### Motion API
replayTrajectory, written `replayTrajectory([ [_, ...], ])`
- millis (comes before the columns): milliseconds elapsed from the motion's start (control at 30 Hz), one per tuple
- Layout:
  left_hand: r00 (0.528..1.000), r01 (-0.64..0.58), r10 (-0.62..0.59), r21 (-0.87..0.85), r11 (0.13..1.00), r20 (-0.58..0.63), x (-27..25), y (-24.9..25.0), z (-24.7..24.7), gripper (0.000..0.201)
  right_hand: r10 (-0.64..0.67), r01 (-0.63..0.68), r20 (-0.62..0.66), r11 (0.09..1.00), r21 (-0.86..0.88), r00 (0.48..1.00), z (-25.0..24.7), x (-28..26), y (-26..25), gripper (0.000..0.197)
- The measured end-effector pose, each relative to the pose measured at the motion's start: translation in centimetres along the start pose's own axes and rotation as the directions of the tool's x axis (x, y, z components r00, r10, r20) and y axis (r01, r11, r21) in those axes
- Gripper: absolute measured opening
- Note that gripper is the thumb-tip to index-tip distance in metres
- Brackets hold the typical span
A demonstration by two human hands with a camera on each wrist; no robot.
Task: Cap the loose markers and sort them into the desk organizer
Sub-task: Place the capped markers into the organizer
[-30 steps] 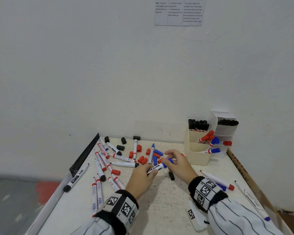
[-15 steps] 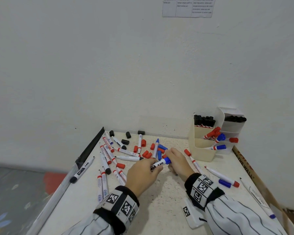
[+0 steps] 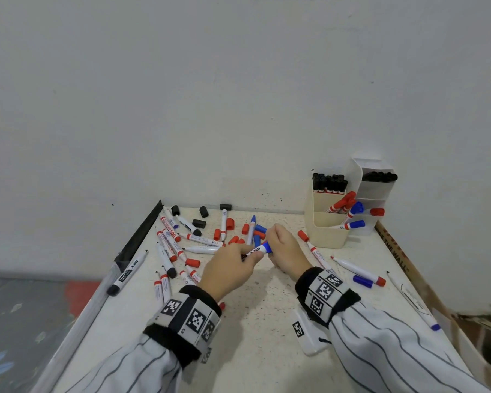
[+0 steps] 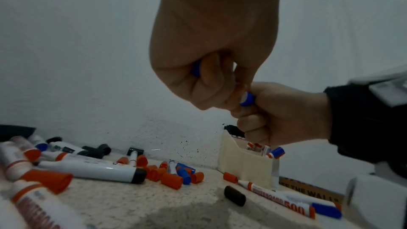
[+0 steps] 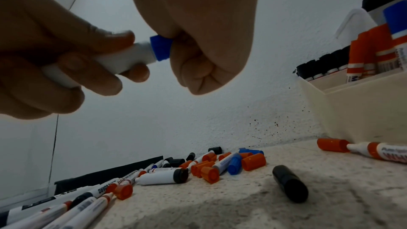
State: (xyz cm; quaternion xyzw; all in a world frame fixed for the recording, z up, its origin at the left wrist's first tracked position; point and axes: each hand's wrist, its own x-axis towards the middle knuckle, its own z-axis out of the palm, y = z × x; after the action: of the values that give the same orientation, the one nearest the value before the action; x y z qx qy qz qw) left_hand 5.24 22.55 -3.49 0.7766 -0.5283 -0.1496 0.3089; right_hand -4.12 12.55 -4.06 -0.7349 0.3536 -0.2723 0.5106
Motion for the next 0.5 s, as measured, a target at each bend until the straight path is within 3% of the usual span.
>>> replayTrajectory([
  [67, 0.999, 0.03, -0.028, -0.122, 0.992, 0.017, 0.0, 0.1, -0.1, 0.041, -0.035, 0.035, -0.003, 0.999, 0.006, 0.999, -0.1, -0.2, -0.2, 0.03],
  [167, 0.995, -0.013, 0.028, 0.156, 0.988, -0.093, -0.2, 0.4, 0.1, 0.031, 0.02, -0.02, 0.006, 0.997, 0.07, 1.0, -0.3, -0.1, -0.4, 0.031],
  [233, 0.992, -0.022, 0.051, 0.238, 0.971, -0.118, -0.4, 0.8, 0.0, 0.027, 0.041, -0.042, 0.017, 0.999, 0.032, 0.999, -0.4, 0.0, -0.4, 0.03],
  [300, 0.999, 0.017, -0.015, 0.064, 0.998, -0.036, -0.1, 0.8, 0.0, 0.034, 0.015, -0.016, 0.023, 1.0, 0.012, 1.0, -0.5, -0.1, -0.4, 0.029],
  [367, 0.994, 0.101, -0.092, -0.204, 0.974, 0.056, -0.1, 0.9, -0.3, 0.036, -0.034, 0.033, 0.031, 0.999, 0.017, 0.999, -0.6, -0.3, -0.4, 0.029],
  [400, 0.993, 0.113, -0.1, -0.242, 0.964, 0.063, -0.1, 1.0, -0.4, 0.036, -0.048, 0.048, 0.034, 0.999, 0.024, 0.998, -0.6, -0.3, -0.5, 0.029],
  [433, 0.995, 0.096, -0.09, -0.194, 0.976, 0.043, -0.1, 1.1, -0.4, 0.036, -0.047, 0.046, 0.035, 0.998, 0.035, 0.998, -0.6, -0.4, -0.5, 0.029],
  [500, 0.999, 0.029, -0.025, 0.082, 0.996, -0.048, -0.3, 1.3, -0.2, 0.035, -0.004, 0.001, 0.039, 0.998, 0.062, 0.999, -0.7, -0.3, -0.3, 0.029],
])
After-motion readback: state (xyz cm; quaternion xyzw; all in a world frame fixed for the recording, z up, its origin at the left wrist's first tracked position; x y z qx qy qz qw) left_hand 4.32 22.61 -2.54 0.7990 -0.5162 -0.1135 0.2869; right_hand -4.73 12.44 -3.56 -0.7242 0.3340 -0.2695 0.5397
